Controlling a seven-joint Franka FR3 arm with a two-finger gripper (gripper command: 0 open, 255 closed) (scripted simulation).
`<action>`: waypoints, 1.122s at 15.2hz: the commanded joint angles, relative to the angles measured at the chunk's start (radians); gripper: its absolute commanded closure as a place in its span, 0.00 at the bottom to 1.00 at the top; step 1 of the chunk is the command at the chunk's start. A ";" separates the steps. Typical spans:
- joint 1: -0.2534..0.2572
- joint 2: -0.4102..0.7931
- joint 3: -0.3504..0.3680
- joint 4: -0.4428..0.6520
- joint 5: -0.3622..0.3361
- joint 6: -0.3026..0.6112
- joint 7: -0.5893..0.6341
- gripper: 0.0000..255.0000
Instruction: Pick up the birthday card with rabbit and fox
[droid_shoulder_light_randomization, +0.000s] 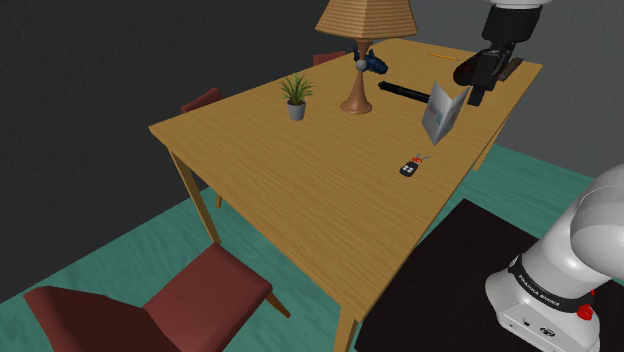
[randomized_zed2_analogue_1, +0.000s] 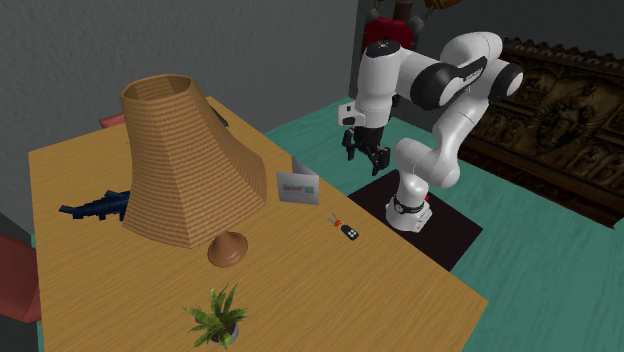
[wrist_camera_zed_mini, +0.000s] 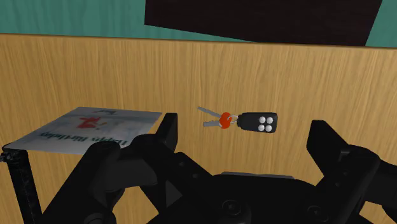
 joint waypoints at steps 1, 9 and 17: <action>0.000 0.000 0.000 0.000 0.000 0.000 0.000 0.00; -0.010 0.226 -0.183 0.067 -0.025 0.168 -0.193 0.00; -0.003 0.398 -0.290 0.114 0.006 0.288 -0.322 0.00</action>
